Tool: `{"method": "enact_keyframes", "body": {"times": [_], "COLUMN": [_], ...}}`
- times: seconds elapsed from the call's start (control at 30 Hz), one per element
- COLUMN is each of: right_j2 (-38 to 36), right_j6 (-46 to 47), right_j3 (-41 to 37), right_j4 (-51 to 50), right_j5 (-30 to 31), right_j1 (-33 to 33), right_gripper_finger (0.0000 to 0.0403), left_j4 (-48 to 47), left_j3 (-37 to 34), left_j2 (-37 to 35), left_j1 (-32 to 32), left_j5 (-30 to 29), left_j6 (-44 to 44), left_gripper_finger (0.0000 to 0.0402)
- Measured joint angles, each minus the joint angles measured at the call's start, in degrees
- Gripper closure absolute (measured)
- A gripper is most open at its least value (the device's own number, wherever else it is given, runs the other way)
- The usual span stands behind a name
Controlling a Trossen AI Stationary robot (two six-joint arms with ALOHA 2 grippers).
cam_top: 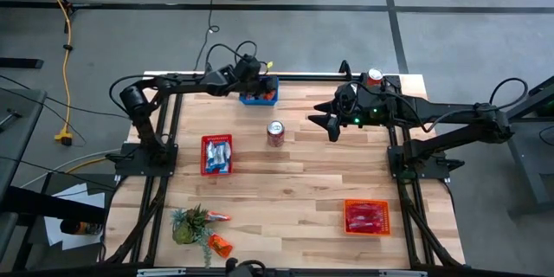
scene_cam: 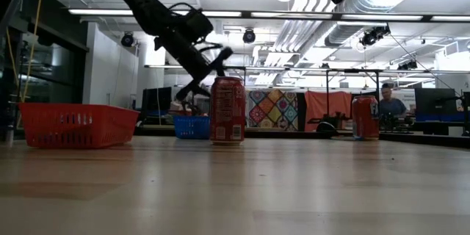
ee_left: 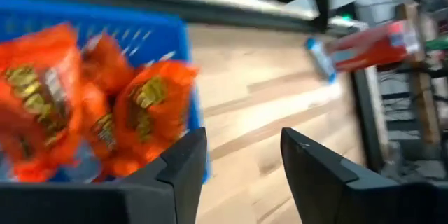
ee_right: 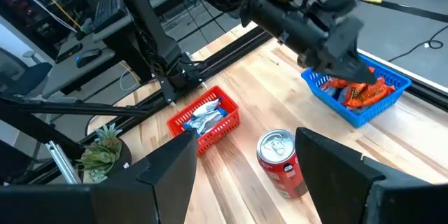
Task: Sort candy
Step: Put the orange chocolate into the blue bin
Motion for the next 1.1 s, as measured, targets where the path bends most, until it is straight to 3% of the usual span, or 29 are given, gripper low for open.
{"method": "enact_keyframes", "body": {"times": [0.17,0.4,0.53,0.7,0.9,1.0,1.1], "right_j2": [0.00,0.00,0.02,0.02,0.02,0.02,0.02], "right_j6": [-0.02,-0.47,-1.49,-1.52,-2.69,-3.28,-3.32], "right_j3": [0.00,0.00,-0.02,-0.02,-0.02,-0.02,-0.02], "right_j4": [-0.01,-0.53,-2.04,-3.07,-4.03,-4.62,-5.59], "right_j5": [0.01,-0.02,-0.01,-0.40,-0.56,-0.63,-0.65], "right_j1": [0.03,0.28,0.28,0.28,0.28,0.28,0.28], "right_gripper_finger": [0.0167,0.0167,0.0167,0.0167,0.0167,0.0167,0.0167], "left_j4": [0.12,-6.03,-13.06,-21.66,-28.64,-31.93,-35.34], "left_j3": [-0.02,0.00,0.07,0.07,0.06,-0.01,0.00], "left_j2": [-4.34,-18.61,-27.62,-33.63,-32.62,-30.36,-27.86], "left_j1": [0.61,-2.31,-10.74,-27.09,-45.58,-50.89,-54.14], "left_j5": [0.21,7.14,7.96,6.47,-2.65,-6.40,-6.42], "left_j6": [3.86,20.71,26.35,31.31,44.91,50.59,52.06], "left_gripper_finger": [0.0220,0.0220,0.0220,0.0220,0.0220,0.0220,0.0220]}}
